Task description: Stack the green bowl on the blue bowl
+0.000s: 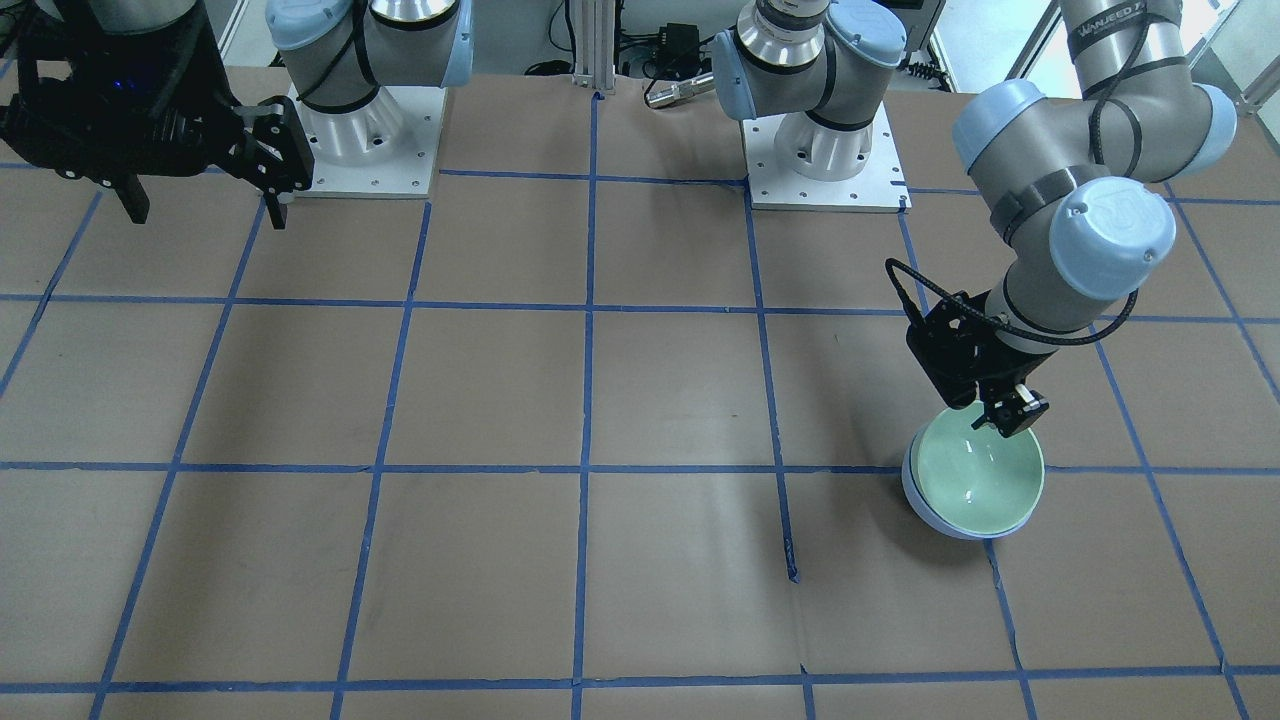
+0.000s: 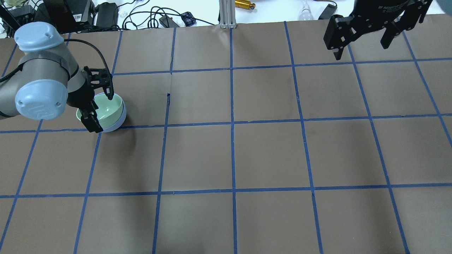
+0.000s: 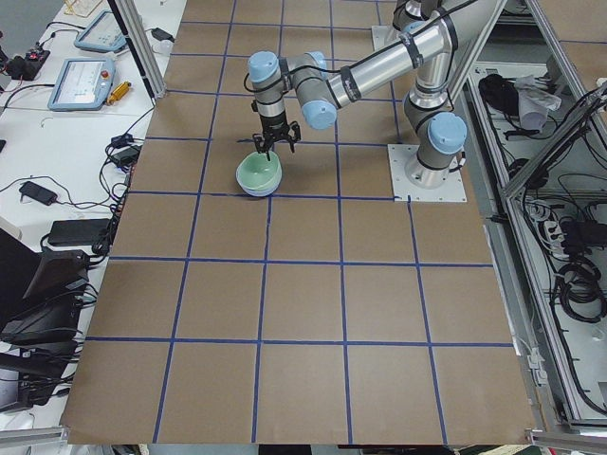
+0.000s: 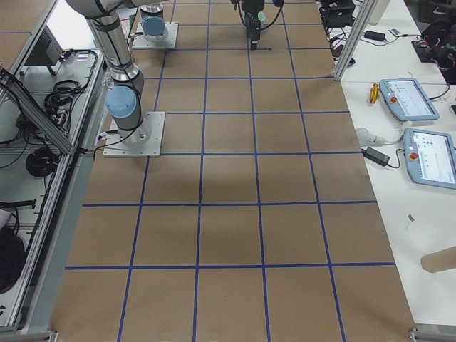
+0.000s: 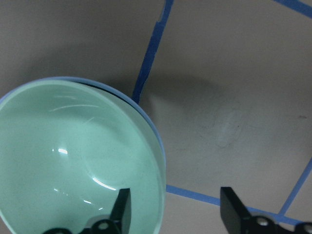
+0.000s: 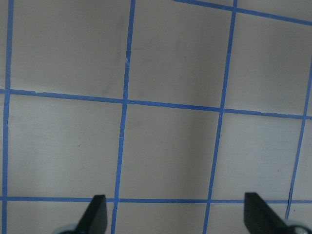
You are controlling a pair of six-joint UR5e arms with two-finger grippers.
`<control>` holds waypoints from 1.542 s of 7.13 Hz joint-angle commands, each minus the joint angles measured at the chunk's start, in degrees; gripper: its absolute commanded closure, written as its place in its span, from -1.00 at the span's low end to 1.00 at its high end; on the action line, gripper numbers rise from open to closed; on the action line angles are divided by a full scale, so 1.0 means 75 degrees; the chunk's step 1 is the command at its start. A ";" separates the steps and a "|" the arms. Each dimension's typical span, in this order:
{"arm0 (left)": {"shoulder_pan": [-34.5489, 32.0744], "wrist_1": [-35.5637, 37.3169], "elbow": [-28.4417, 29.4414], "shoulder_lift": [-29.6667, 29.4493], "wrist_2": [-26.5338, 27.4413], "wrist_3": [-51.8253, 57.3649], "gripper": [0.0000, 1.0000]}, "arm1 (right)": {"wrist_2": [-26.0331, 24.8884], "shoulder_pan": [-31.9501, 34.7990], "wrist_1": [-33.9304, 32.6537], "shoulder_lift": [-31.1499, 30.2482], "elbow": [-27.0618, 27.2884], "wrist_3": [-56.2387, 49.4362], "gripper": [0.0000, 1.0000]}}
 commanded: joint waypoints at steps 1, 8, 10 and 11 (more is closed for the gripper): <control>-0.0500 -0.1347 0.0917 0.0444 -0.0768 -0.2720 -1.00 | 0.0000 0.0006 0.0000 0.0000 0.0000 0.0000 -1.00; -0.1578 -0.3179 0.1697 0.1616 -0.0865 -1.0012 -1.00 | 0.0000 0.0006 0.0000 0.0000 0.0000 0.0000 -1.00; -0.1686 -0.3054 0.1626 0.1571 -0.0842 -1.0001 -1.00 | 0.0000 -0.0005 0.0000 0.0000 0.0000 0.0000 -1.00; -0.1686 -0.3053 0.1660 0.1512 -0.0877 -1.0048 -1.00 | 0.0000 0.0006 0.0000 0.0000 0.0000 0.0000 -1.00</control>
